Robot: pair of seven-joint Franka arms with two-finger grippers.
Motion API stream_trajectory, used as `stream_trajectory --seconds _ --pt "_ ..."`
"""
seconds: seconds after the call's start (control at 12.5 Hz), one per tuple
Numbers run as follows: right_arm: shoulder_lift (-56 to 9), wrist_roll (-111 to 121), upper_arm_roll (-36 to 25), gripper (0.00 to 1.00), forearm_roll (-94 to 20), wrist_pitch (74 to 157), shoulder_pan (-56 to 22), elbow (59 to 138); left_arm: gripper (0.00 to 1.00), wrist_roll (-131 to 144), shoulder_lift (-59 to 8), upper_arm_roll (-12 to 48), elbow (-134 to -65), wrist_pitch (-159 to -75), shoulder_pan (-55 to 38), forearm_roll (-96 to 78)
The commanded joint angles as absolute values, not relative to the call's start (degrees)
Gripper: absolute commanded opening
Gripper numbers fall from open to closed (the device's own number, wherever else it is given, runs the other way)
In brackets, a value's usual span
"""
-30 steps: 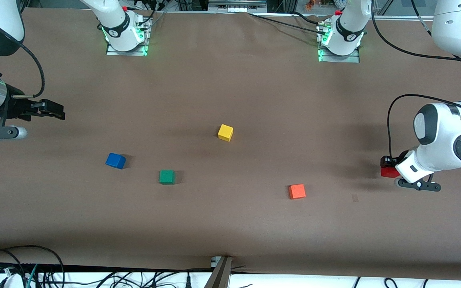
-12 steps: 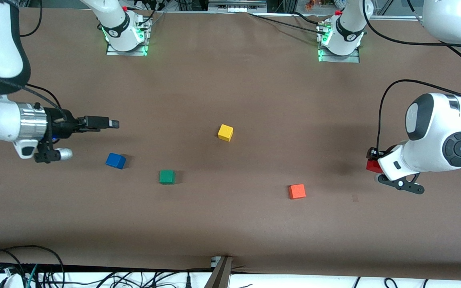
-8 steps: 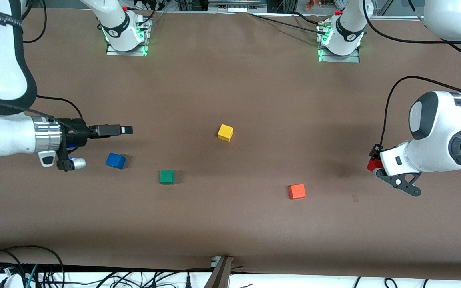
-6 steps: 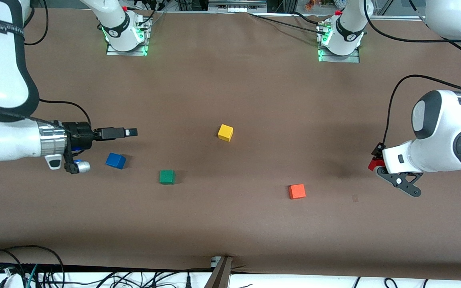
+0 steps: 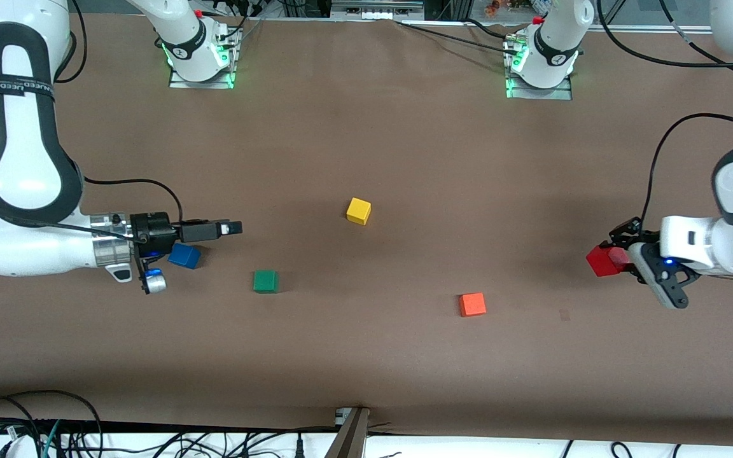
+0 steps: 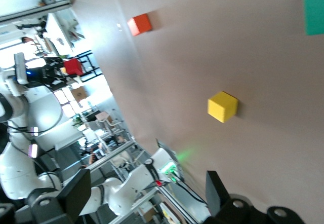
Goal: Pass red block to right arm, stack on blue
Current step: 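Lift the red cube with the left gripper toward the right gripper, then bring the red cube between the right gripper's open fingers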
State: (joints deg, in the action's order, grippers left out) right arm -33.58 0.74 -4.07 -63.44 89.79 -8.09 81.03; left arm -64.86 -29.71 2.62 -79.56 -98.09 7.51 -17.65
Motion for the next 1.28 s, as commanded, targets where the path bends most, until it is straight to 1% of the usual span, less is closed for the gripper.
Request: stream_trajectory --seconds 0.0,0.24,0.48,0.8,0.96,1.12,1.2 --pt "-34.62 1.32 -4.04 1.0 -69.15 92.54 -10.28 80.95 0.0 -78.25 -31.27 2.9 -79.89 -96.34 10.71 -31.14" --pt "-35.07 1.23 -3.96 1.0 -73.2 97.19 -13.26 81.12 0.0 -92.51 -35.93 2.9 -79.81 -90.89 12.48 -45.67" --pt "-35.42 0.44 -4.04 1.0 -77.33 102.2 -17.3 81.39 0.0 -95.98 -39.27 3.34 -78.84 -85.27 11.52 -55.79" --pt "-36.74 0.44 -4.04 1.0 -85.41 110.54 -22.4 82.09 0.0 -98.96 -40.51 9.83 -79.53 -83.85 11.34 -64.3" --pt "-37.18 0.53 -3.96 1.0 -90.5 114.42 -25.13 82.09 0.0 -99.93 -42.35 13.08 -79.28 -83.93 11.34 -68.45" --pt "-37.09 0.7 -3.96 1.0 -95.42 116.62 -27.06 82.96 0.0 -100.02 -43.77 15.37 -78.84 -83.94 9.42 -71.97" --pt "-37.0 1.05 -3.96 1.0 -98.23 117.24 -28.03 83.66 0.0 -100.02 -44.2 15.47 -78.84 -84.11 7.06 -74.42"
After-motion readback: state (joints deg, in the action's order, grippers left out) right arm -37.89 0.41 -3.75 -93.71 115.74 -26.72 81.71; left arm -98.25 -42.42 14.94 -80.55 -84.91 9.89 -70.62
